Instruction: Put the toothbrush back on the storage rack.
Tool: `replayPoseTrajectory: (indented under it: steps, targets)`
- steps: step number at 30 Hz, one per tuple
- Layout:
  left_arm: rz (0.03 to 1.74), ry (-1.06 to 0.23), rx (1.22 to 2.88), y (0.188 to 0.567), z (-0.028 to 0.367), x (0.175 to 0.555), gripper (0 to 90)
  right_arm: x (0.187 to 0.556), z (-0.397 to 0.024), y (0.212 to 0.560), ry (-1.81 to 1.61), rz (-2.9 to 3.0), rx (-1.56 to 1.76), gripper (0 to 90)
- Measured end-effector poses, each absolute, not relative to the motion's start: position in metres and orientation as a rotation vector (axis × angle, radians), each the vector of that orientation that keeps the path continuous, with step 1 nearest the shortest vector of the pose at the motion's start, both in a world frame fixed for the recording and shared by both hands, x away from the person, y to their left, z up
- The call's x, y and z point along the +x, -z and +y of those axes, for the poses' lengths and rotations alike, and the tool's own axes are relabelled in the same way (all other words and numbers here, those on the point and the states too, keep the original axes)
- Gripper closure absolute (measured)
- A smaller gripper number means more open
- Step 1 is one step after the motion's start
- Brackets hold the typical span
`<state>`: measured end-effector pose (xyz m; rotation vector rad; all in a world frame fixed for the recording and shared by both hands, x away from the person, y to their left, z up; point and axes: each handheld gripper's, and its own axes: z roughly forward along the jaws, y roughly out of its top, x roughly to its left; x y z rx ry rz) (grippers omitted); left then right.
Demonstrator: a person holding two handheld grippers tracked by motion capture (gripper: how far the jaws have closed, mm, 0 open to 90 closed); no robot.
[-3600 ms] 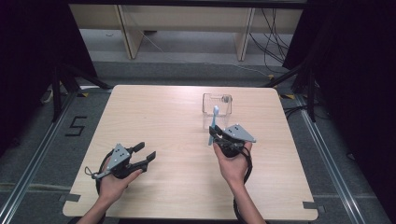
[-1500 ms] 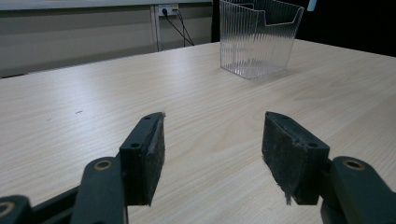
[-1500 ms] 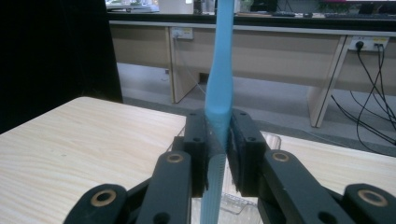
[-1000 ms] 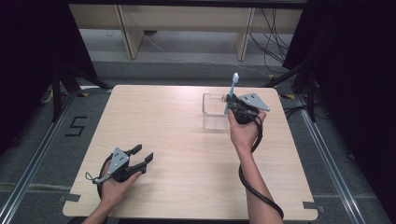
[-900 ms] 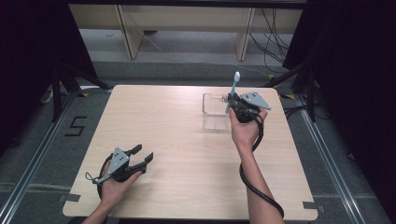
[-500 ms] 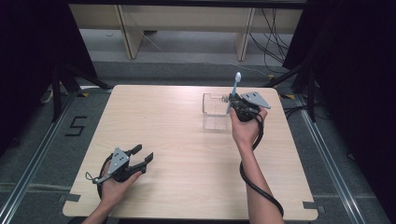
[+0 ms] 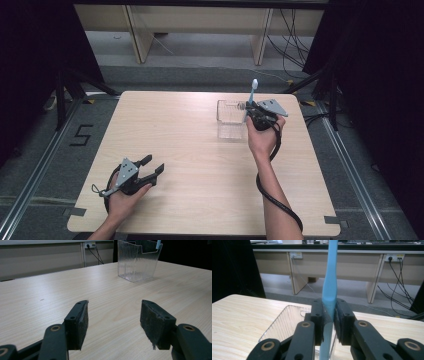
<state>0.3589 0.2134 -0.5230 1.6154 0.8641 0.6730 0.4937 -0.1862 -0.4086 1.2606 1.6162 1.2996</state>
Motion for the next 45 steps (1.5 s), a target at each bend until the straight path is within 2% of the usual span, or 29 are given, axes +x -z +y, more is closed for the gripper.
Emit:
replayPoseTrajectory:
  steps: [45]
  targets:
    - [0.862,-0.671,1.625,0.523,0.212,0.359,38.6,0.497,-0.183,0.44,-1.244,1.657,1.248,78.5]
